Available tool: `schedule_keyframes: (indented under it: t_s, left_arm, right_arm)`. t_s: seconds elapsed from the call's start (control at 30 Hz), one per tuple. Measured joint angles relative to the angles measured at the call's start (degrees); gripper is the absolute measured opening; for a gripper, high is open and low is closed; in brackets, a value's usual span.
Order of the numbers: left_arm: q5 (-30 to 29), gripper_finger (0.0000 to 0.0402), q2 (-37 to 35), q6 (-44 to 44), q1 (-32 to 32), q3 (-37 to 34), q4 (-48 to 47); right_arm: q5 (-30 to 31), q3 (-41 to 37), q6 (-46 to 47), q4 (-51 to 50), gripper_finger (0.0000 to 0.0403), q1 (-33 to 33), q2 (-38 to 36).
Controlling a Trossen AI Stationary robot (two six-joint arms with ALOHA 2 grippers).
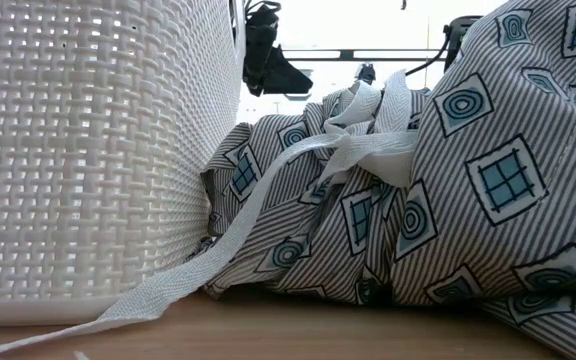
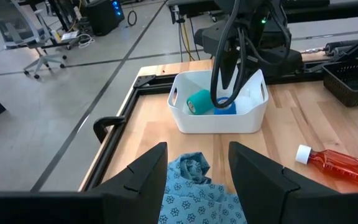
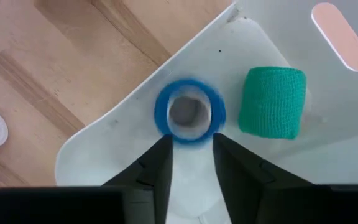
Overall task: Pick & Place Medicine items
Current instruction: Put the green bandage into the small white bin
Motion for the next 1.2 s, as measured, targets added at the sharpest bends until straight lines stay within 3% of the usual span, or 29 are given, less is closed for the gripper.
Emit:
schedule_keyframes:
  t_s: [0.33,0.67,0.87,1.2]
  left_arm:
    - [0.0,0.0175,0.0,0.0,-0.01,0.0,-0.01]
    - [0.02,0.0175,-0.01,0.0,-0.02,0.0,0.0]
    - [0.02,0.0175,-0.02,0.0,-0.02,-0.02,0.0]
    - [0.02,0.0175,-0.02,0.0,-0.02,-0.02,0.0]
  right_arm:
    - [-0.09,0.0,-0.09,0.02,0.0187,0.0,0.0]
    - [-0.35,0.1,-0.63,2.86,0.0199,0.0,-0.87]
    - [-0.48,0.39,-1.74,15.76,0.0199,0.02,-4.6]
    - [-0.09,-1.33,-17.29,37.79,0.0192,0.02,-4.05]
